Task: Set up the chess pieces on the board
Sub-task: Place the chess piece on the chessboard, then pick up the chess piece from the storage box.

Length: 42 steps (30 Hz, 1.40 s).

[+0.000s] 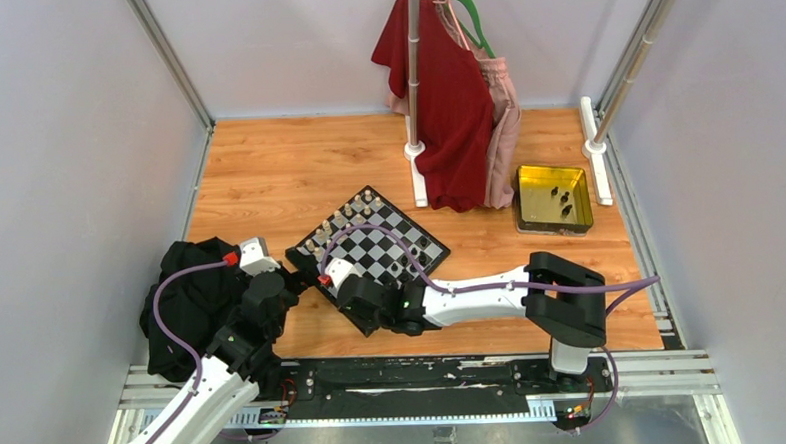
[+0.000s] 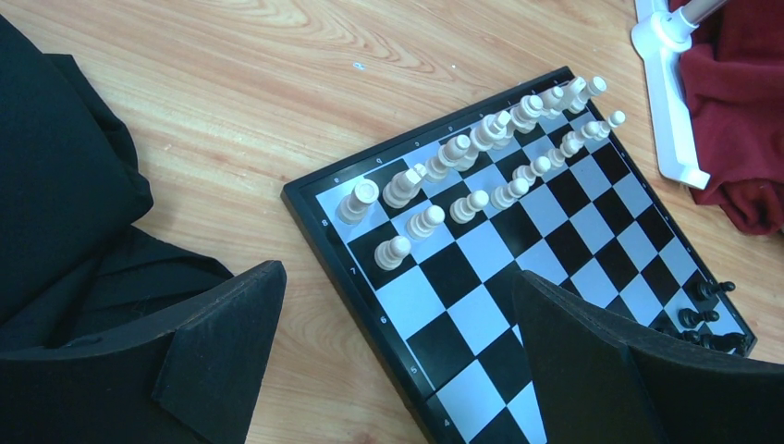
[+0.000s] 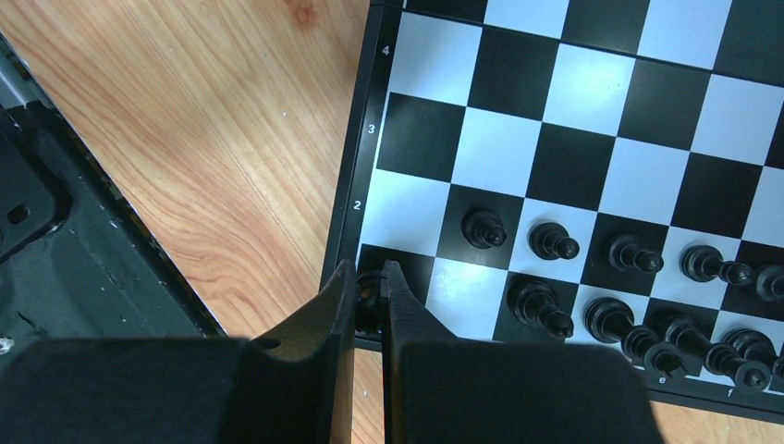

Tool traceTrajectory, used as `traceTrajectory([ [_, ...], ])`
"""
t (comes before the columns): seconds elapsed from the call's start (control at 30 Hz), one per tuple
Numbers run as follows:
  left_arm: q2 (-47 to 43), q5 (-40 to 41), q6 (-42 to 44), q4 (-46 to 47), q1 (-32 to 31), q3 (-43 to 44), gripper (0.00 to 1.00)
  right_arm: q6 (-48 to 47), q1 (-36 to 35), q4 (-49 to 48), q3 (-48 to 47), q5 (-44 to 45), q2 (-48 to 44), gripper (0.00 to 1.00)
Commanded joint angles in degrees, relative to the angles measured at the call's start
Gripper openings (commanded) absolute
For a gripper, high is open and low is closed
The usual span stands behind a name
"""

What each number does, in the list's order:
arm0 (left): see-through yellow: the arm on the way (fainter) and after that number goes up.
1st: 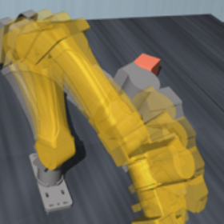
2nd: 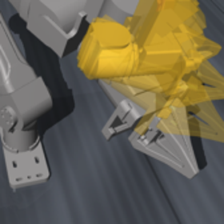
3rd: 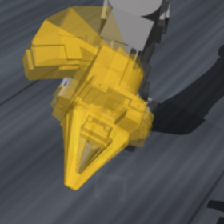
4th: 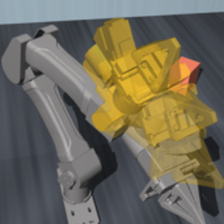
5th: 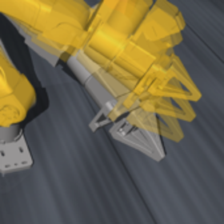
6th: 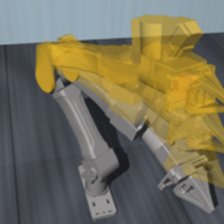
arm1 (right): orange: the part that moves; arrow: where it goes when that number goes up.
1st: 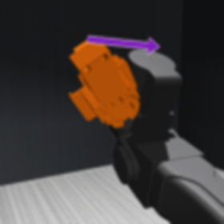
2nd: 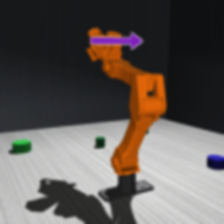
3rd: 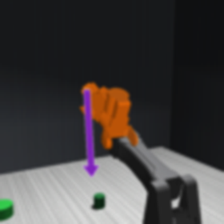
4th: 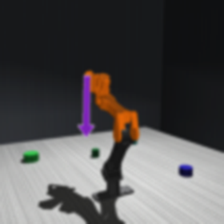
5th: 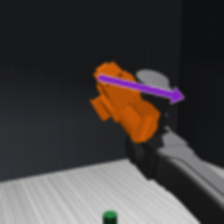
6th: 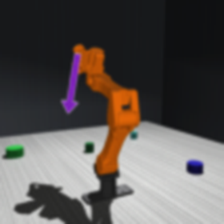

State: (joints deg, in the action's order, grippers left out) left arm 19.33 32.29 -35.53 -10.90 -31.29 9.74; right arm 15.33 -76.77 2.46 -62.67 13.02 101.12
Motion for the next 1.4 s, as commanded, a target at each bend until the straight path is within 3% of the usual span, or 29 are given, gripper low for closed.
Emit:
traceTrajectory([
  [0.0,-0.19,0.33,0.20,0.42,-0.35,-0.38,1.00,-0.24,0.56,-1.82,1.47,0.02,0.47,0.00],
  [0.37,0.60,0.34,0.29,0.70,-0.35,-0.28,1.00,0.01,1.10,-1.99,2.98,-0.55,0.68,0.05],
  [0.47,0.71,0.29,0.30,0.70,-0.35,-0.22,1.00,-0.22,1.23,-3.52,2.98,-1.06,0.72,0.16],
  [0.57,0.78,0.34,0.31,0.70,-0.35,-0.16,1.00,-0.81,1.19,-3.93,3.00,-1.97,0.61,0.36],
  [0.67,0.79,0.37,0.36,0.70,-0.35,-0.18,1.00,-1.68,1.19,-3.92,2.68,-2.46,0.05,0.43],
  [0.97,0.22,0.50,0.11,0.39,-0.35,-0.29,1.00,-3.53,0.70,0.55,2.48,0.51,-9.04,0.42],
  [1.2,0.07,0.73,0.02,0.27,-0.35,-0.31,1.00,-6.12,1.33,4.90,4.46,13.50,-25.45,0.39],
  [1.37,0.63,0.70,-0.04,0.50,-0.35,-0.24,1.00,-4.31,13.76,7.47,8.29,17.99,-36.32,0.38],
])
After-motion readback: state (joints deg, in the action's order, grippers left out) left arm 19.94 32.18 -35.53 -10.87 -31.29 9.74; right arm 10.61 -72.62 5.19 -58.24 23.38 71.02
